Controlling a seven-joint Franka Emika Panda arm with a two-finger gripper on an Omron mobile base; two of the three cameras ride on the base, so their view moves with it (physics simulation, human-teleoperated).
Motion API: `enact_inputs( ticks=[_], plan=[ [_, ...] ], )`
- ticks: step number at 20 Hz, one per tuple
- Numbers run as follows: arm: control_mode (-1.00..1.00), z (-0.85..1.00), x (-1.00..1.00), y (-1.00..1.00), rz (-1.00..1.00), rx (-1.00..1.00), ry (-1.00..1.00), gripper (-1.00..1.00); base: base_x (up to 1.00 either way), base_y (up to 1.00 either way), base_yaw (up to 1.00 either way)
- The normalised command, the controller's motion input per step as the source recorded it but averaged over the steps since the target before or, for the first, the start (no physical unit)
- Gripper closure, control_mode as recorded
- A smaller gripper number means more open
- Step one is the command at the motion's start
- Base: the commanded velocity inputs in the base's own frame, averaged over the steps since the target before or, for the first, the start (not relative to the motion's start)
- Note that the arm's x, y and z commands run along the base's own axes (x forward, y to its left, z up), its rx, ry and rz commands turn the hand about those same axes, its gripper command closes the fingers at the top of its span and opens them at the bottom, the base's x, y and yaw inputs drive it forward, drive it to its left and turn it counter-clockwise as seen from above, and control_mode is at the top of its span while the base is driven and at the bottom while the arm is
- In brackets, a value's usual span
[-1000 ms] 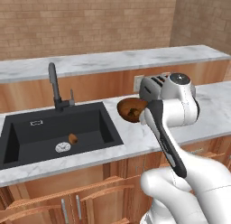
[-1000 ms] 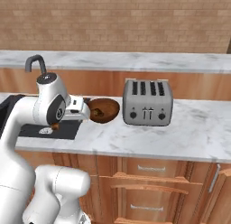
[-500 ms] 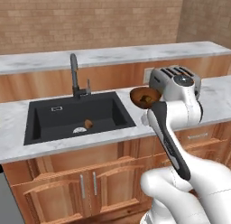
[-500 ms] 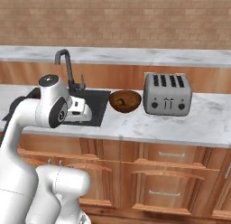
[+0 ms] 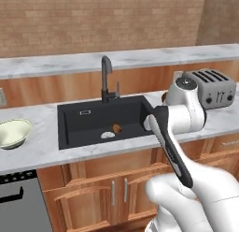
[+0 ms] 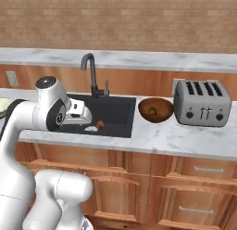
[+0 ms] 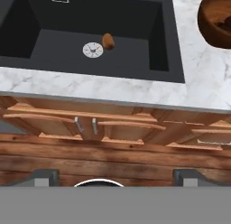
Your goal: Pick the sweet potatos from the cabinet and place them in one bowl. Pick the potato from the sink and place it in the other bowl.
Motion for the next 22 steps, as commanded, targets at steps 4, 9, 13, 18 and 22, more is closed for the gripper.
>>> enact_inputs(
  ticks=[4, 9, 13, 18, 22],
  plan=[
    [1.0, 0.0, 0.0, 0.0, 0.0, 0.0, 0.0, -1.0, 0.61, 0.0, 0.0],
    [1.0, 0.0, 0.0, 0.0, 0.0, 0.0, 0.0, -1.0, 0.42, 0.0, 0.0],
    [1.0, 0.0, 0.0, 0.0, 0.0, 0.0, 0.0, -1.0, 0.41, 0.0, 0.0],
    [1.0, 0.0, 0.0, 0.0, 0.0, 0.0, 0.0, -1.0, 0.36, 0.0, -0.03],
    [1.0, 0.0, 0.0, 0.0, 0.0, 0.0, 0.0, -1.0, 0.29, 0.0, -0.08]
  ],
)
